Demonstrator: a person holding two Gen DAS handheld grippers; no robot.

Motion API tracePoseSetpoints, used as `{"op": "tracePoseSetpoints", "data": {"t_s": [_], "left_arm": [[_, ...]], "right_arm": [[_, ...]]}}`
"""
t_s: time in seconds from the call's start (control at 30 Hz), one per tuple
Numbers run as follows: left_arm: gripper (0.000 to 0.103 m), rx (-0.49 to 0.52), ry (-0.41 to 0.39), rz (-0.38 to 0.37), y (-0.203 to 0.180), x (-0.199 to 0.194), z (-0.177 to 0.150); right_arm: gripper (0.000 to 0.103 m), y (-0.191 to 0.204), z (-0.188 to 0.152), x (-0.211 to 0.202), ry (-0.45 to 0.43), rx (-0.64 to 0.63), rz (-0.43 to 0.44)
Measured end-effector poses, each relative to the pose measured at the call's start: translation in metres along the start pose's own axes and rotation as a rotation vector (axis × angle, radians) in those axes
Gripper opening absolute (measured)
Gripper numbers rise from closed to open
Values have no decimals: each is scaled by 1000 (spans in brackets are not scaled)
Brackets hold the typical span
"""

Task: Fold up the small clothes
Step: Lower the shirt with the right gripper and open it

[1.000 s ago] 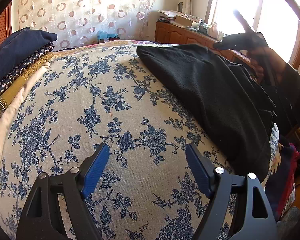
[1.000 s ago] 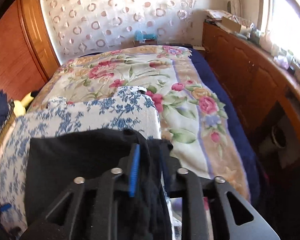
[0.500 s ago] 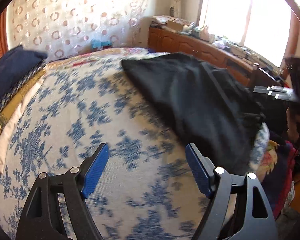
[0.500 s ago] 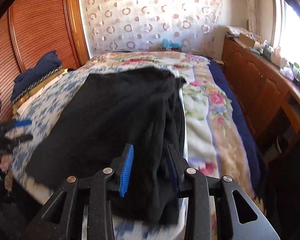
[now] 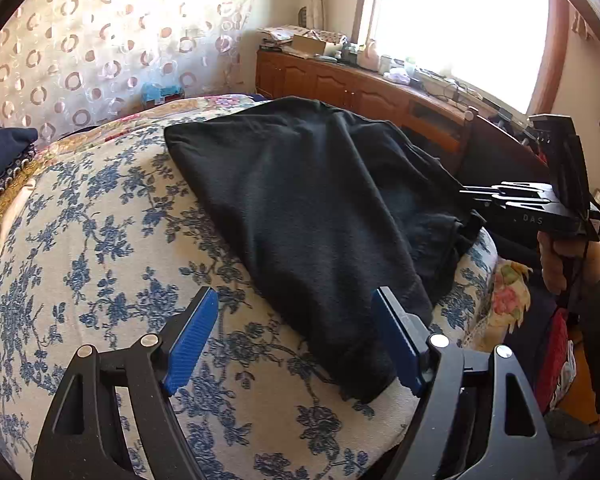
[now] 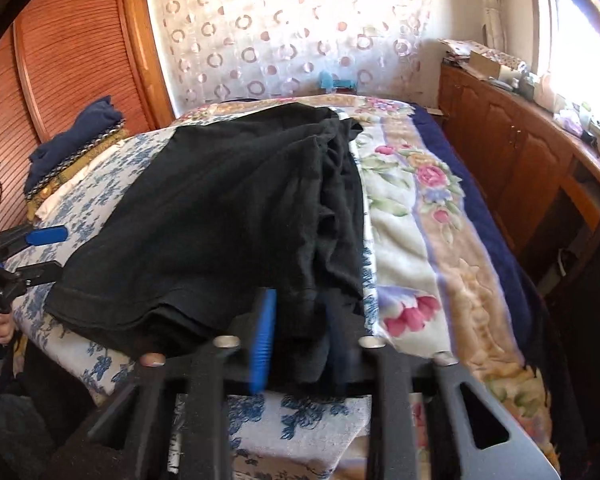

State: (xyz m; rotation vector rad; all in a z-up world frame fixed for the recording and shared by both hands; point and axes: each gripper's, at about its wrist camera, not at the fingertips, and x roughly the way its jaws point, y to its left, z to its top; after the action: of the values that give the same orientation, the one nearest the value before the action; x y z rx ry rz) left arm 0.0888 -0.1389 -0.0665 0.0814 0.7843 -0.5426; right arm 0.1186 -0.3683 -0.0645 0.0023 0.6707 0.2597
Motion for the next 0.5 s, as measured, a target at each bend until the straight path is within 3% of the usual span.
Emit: {"op": "tracePoseSetpoints", "data": {"t_s": [0.07, 0.3, 0.5], "left_arm": [[80, 6, 2, -4, -3, 0, -2], [80, 6, 15, -22, -8, 3, -7], [80, 0, 30, -28, -9, 6, -11]], "right_arm": [[5, 3, -3, -4, -13, -17, 11], [4, -7, -14, -31, -79, -14, -22], [4, -10, -29, -19, -29, -5, -51]]}}
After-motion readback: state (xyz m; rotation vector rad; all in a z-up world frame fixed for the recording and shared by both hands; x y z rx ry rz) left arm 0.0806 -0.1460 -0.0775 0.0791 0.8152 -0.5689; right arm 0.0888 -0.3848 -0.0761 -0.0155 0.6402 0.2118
